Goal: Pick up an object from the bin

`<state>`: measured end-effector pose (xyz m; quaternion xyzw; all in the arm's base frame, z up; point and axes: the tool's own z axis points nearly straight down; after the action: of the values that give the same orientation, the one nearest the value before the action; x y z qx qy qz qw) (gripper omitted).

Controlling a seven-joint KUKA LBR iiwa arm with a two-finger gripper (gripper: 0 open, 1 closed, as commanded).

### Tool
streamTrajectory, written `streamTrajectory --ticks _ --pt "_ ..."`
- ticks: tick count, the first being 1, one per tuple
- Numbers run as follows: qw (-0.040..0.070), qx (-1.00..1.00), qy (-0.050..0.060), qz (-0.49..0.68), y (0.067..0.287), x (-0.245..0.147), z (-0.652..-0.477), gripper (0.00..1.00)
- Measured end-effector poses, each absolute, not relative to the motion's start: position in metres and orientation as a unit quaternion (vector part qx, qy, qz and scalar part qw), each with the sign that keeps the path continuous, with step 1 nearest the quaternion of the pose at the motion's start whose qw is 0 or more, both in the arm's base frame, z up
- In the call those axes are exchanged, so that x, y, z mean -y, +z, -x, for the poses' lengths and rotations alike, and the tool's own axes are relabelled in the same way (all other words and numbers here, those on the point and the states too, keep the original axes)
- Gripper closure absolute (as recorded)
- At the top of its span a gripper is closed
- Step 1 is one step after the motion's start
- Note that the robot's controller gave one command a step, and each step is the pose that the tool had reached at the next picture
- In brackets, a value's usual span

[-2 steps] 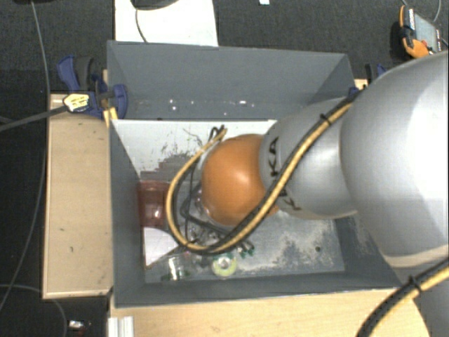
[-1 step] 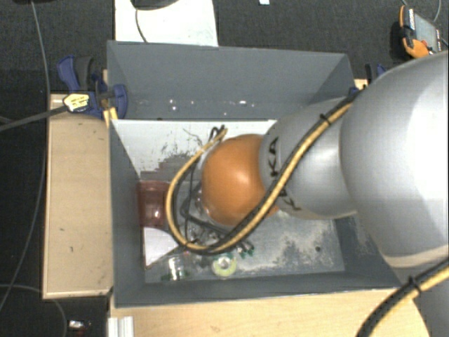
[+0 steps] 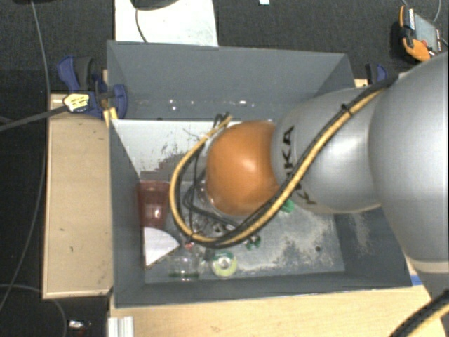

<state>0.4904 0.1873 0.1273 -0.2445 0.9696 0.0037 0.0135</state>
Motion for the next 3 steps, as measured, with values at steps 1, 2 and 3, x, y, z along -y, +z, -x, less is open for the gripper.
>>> streamTrajectory --ticks 1,2,3 --pt "0.012 -0.973 0.003 0.232 0.205 -0.176 -0.497 1.00" --pt "0.009 -0.976 0.004 0.216 0.089 -0.183 -0.488 1.00" --pt "0.006 -0.976 0.004 0.219 0.075 -0.186 -0.484 1.00"
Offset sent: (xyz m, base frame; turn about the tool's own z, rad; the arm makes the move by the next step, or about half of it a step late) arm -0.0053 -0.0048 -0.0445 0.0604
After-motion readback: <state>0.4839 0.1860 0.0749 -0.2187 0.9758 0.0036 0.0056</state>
